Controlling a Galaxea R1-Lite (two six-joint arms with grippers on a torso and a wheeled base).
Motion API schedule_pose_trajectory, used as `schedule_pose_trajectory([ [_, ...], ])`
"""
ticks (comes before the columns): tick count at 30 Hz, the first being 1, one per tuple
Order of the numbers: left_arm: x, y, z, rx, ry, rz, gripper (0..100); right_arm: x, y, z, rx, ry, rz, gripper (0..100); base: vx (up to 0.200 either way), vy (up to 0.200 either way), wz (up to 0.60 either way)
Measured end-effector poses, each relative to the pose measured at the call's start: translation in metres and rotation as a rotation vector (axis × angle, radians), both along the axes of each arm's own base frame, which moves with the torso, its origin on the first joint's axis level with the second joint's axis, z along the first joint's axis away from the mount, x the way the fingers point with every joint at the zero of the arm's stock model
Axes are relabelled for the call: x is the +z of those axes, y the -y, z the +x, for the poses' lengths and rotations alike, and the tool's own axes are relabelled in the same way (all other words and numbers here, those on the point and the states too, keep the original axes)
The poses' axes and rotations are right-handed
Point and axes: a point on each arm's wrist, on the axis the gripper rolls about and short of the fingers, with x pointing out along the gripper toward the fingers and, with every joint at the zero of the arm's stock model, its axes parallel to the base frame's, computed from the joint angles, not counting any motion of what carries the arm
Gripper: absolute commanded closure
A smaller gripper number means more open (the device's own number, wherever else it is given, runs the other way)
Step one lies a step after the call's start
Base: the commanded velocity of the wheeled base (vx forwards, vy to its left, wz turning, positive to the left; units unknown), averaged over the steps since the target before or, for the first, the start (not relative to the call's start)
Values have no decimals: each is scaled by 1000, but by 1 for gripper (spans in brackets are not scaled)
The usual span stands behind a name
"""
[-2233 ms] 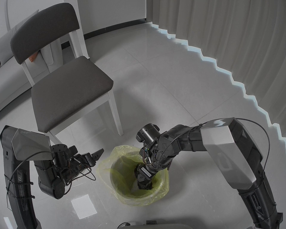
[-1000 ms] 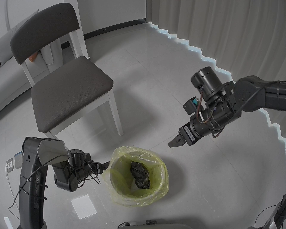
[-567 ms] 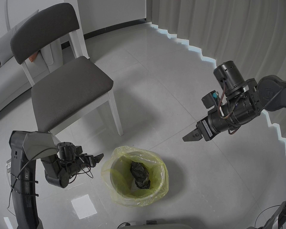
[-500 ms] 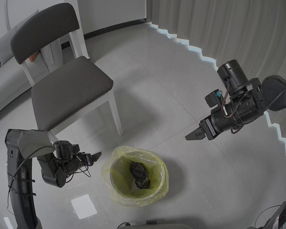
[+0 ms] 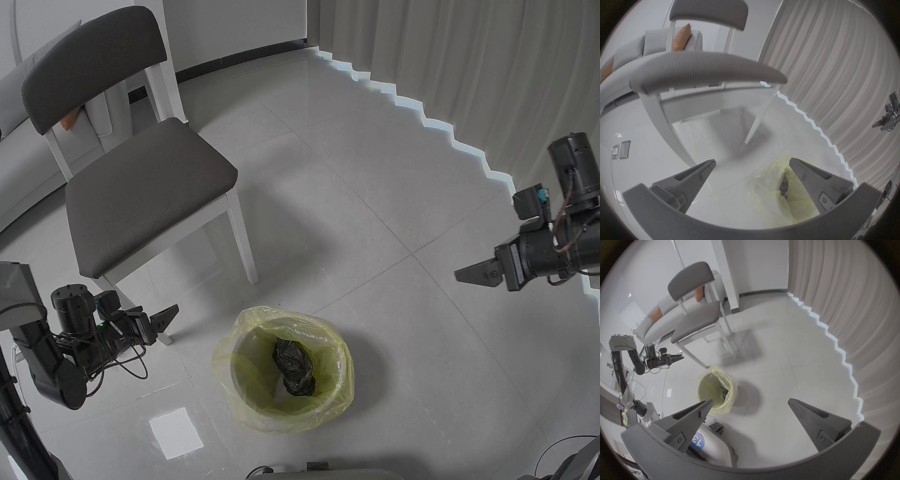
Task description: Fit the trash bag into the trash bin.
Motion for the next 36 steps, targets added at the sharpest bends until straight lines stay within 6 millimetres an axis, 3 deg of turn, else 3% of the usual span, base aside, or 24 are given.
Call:
schedule_pose_trajectory([
  [7, 36, 2, -40, -19, 82, -20, 0, 7, 36, -54, -87, 113, 33, 0, 0, 0, 0],
  [12, 59, 3, -70, -37, 119, -35, 0, 13, 63, -107, -168, 220, 59, 0, 0, 0, 0],
  [21, 97, 5, -136, -67, 187, -65, 0, 0, 90, -201, -289, 340, 101, 0, 0, 0, 0],
  [30, 104, 6, -212, -97, 196, -109, 0, -35, 96, -271, -362, 446, 141, 0, 0, 0, 0],
  [36, 100, 5, -260, -102, 268, -120, 0, -61, 94, -303, -386, 516, 176, 0, 0, 0, 0],
])
